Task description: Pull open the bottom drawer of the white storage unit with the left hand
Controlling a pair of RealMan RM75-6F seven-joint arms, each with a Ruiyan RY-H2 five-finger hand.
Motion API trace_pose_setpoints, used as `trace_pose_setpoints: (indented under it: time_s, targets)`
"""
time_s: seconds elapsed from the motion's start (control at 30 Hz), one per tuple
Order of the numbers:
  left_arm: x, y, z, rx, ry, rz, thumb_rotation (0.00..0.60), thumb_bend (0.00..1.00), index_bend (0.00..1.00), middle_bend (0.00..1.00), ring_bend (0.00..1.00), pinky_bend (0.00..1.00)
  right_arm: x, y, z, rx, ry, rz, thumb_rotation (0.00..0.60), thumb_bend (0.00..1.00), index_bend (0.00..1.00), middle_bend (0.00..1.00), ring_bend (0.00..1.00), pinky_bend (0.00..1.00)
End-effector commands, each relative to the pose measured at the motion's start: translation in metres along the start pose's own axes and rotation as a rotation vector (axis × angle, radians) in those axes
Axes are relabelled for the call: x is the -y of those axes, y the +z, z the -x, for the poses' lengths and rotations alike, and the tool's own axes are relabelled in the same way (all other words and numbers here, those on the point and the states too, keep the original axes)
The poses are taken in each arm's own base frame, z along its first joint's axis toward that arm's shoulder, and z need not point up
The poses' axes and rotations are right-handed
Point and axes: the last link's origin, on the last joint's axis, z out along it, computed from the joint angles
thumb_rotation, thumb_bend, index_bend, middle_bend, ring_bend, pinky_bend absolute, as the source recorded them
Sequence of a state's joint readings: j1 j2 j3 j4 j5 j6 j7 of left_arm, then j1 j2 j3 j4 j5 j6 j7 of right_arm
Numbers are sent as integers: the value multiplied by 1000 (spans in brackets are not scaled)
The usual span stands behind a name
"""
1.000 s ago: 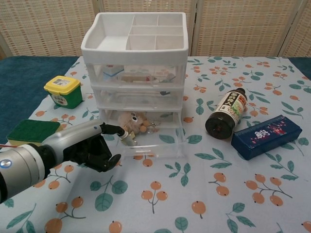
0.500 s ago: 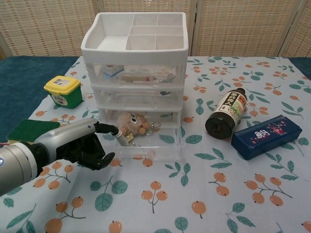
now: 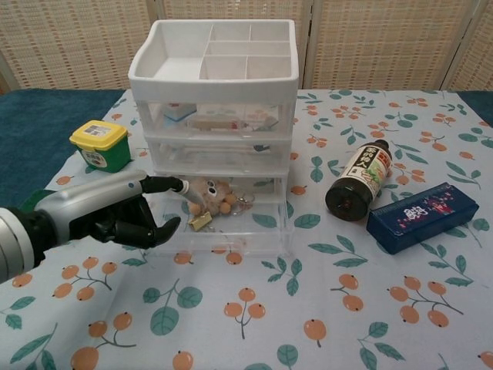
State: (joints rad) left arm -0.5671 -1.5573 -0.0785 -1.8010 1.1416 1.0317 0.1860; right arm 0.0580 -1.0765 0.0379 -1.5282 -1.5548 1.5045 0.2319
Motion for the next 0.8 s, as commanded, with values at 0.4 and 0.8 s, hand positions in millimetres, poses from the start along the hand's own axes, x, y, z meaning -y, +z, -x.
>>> trace_pose_setpoints:
  time_s: [0.4,0.8]
  targets:
    - [-12,18,-68,-173,460,314,600,403,296,981,985,1000,5,0,-6,-10,-16,-16,600,410,37,180,84,196]
    - [-15,42,-73,-215,801,457,600,158,335,977,981,1000,6,-4,-10,-21,-24,-12,600,410,37,180,84,196]
